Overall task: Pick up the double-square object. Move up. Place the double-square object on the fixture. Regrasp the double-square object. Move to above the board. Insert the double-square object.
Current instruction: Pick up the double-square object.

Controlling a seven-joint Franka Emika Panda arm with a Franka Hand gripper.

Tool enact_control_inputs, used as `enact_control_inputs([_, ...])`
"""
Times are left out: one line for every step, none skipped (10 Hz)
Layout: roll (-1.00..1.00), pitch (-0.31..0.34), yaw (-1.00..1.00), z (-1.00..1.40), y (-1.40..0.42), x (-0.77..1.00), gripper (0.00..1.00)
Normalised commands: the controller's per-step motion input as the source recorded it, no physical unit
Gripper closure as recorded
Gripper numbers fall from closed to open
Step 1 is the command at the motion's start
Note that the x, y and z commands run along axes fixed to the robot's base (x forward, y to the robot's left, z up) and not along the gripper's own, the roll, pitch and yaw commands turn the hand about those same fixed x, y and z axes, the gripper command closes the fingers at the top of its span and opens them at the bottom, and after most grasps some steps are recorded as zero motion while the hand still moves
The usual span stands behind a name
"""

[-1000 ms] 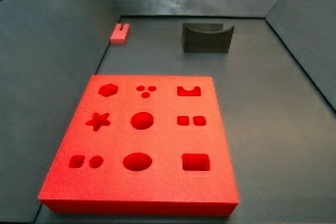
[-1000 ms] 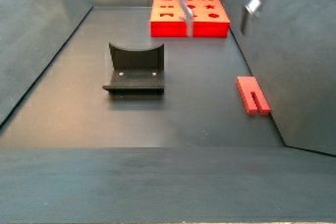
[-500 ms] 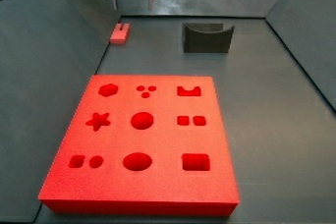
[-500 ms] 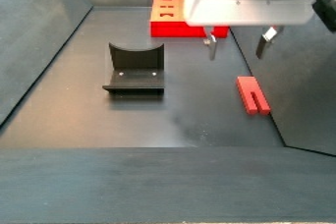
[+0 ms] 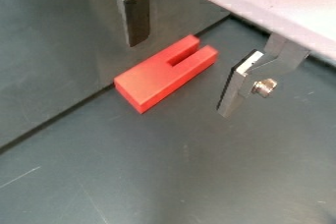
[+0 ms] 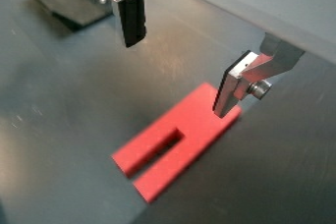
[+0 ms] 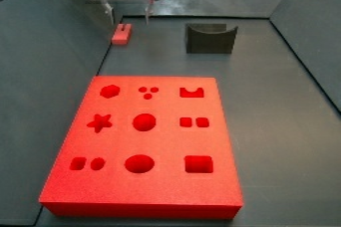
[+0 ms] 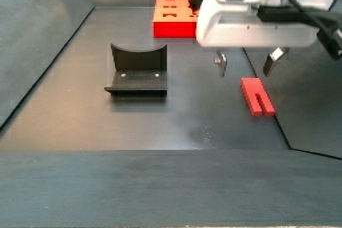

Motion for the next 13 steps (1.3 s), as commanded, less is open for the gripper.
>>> enact_control_inputs([0.03, 0.0, 0.06, -1.0, 0.0, -0.25, 0.0])
enact_control_inputs([0.0, 0.0, 0.0, -1.0, 0.0, -0.58, 0.0])
enact_control_inputs([0.0, -0.016, 0.0, -1.0, 0.0, -0.61, 0.0])
enact_control_inputs([-0.1, -0.123, 0.0, -0.15, 0.06, -0.17, 0.0])
enact_control_inputs([-0.01, -0.003, 0.0, 0.0, 0.0, 0.0, 0.0])
enact_control_inputs([0.0, -0.027, 0.0, -0.47, 0.0, 0.0, 0.0])
enact_control_inputs([0.0, 0.0, 0.0, -0.75, 0.0, 0.06, 0.0])
enact_control_inputs([0.02, 0.0, 0.0, -1.0, 0.0, 0.01, 0.0])
enact_control_inputs([0.04, -0.01, 0.0, -1.0, -0.04, 0.0, 0.0])
enact_control_inputs([0.06, 0.0, 0.0, -1.0, -0.02, 0.04, 0.0])
enact_control_inputs([0.09, 0.149, 0.0, -0.86, 0.0, 0.49, 0.0])
enact_control_inputs([0.03, 0.056, 0.0, -1.0, -0.02, 0.51, 0.0])
enact_control_inputs([0.0, 0.004, 0.0, -1.0, -0.01, 0.47, 0.0])
